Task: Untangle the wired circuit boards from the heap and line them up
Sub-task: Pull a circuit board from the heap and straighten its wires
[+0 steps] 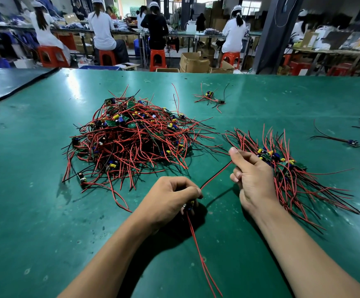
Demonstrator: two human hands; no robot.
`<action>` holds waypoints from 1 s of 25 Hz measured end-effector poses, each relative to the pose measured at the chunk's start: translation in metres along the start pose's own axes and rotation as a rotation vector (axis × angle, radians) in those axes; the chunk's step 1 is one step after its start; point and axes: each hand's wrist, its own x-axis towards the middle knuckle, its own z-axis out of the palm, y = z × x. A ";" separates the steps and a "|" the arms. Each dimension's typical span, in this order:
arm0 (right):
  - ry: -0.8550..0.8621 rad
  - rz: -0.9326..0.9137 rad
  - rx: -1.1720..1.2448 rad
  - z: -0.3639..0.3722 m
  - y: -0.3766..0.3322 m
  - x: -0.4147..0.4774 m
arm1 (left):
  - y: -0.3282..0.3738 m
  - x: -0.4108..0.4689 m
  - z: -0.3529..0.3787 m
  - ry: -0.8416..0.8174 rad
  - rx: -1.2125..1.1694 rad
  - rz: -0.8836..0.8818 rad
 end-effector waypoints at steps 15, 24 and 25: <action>-0.166 0.113 -0.126 -0.002 -0.003 -0.003 | -0.006 0.005 -0.004 0.088 -0.236 -0.015; -0.229 0.164 -0.206 -0.007 0.002 -0.001 | 0.001 0.004 -0.008 0.080 -0.494 -0.080; -0.255 0.171 -0.226 -0.007 0.002 -0.001 | 0.002 0.004 -0.009 0.075 -0.553 -0.082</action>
